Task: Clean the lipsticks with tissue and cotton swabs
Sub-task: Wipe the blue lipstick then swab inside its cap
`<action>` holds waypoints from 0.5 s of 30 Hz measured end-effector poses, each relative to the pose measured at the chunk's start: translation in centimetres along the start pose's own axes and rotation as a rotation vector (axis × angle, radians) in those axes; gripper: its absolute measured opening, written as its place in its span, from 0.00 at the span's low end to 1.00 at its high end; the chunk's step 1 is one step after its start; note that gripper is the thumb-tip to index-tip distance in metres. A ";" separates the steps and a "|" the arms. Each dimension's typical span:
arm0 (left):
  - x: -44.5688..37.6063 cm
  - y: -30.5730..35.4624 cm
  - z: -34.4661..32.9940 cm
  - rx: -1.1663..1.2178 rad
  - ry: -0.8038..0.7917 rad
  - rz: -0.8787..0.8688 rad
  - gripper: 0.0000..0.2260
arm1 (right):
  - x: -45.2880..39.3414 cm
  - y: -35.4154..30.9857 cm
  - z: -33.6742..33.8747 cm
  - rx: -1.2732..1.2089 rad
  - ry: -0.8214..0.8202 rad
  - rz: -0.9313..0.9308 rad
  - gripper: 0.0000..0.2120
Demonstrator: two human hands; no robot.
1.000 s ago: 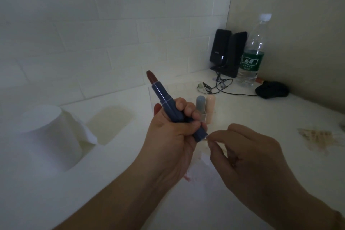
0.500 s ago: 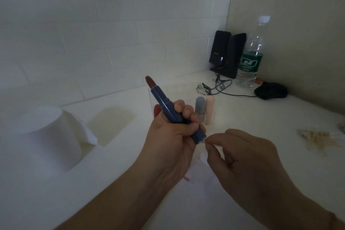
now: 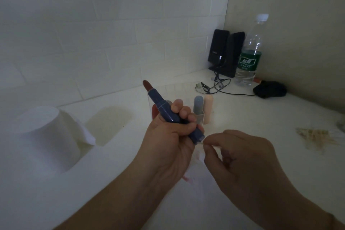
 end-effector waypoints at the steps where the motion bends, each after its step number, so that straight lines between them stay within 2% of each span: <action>1: 0.0 0.0 0.0 0.009 0.002 0.006 0.17 | 0.0 0.0 0.1 -0.034 -0.008 -0.009 0.09; 4: -0.1 0.0 0.1 0.026 0.008 0.016 0.16 | -0.2 0.0 0.3 -0.069 -0.012 -0.025 0.04; 8: -0.1 0.0 0.0 0.059 0.006 0.020 0.15 | -0.4 -0.3 0.7 -0.087 0.051 -0.008 0.03; 15: -0.2 -0.1 0.0 0.098 -0.017 0.019 0.14 | -0.7 0.0 1.0 -0.086 0.090 0.002 0.13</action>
Point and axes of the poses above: each hand's wrist, its own x-axis away from the middle knuckle, its own z-axis out of the back of the hand, y = z × x, the point moved 3 cm from there along -x, towards the middle knuckle, and after that the axes turned 5 degrees about -z, right-handed, at the moved point
